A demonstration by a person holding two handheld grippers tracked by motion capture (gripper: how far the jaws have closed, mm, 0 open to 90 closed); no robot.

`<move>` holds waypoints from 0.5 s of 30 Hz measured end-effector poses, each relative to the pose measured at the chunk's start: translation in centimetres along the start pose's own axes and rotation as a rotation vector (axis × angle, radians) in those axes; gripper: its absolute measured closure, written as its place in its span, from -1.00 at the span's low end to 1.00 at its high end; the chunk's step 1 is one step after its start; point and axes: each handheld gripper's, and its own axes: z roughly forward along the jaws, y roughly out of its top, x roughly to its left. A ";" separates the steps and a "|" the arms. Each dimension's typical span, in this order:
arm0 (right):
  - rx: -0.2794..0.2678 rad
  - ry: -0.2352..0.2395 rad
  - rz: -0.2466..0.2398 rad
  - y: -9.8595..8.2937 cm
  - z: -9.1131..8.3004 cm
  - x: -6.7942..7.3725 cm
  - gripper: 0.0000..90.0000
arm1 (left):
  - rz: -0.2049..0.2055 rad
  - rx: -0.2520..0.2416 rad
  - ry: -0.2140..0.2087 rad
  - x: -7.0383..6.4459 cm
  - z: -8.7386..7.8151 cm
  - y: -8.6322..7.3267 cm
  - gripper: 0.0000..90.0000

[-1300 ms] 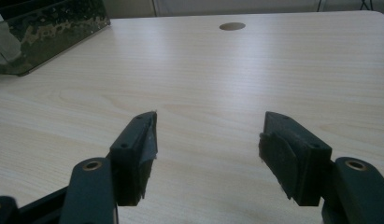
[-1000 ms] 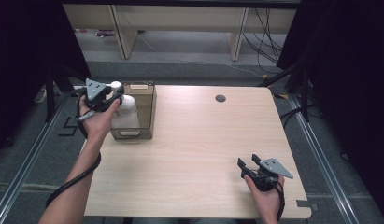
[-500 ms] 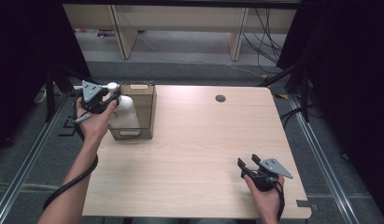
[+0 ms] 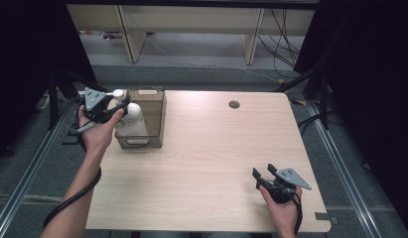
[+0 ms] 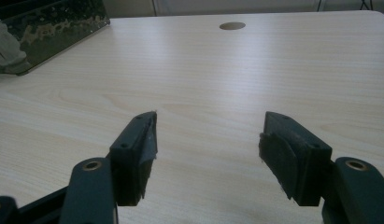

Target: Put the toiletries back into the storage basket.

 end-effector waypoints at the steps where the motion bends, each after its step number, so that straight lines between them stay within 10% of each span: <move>1: 0.000 0.002 0.000 0.0 0.0 0.0 -0.18 | -0.001 -0.001 0.001 0.0 -0.1 0.0 -0.17; 15: 0.000 -0.010 -0.008 0.0 -0.1 0.0 -0.18 | -0.027 -0.063 0.008 0.7 -4.5 -2.2 -0.22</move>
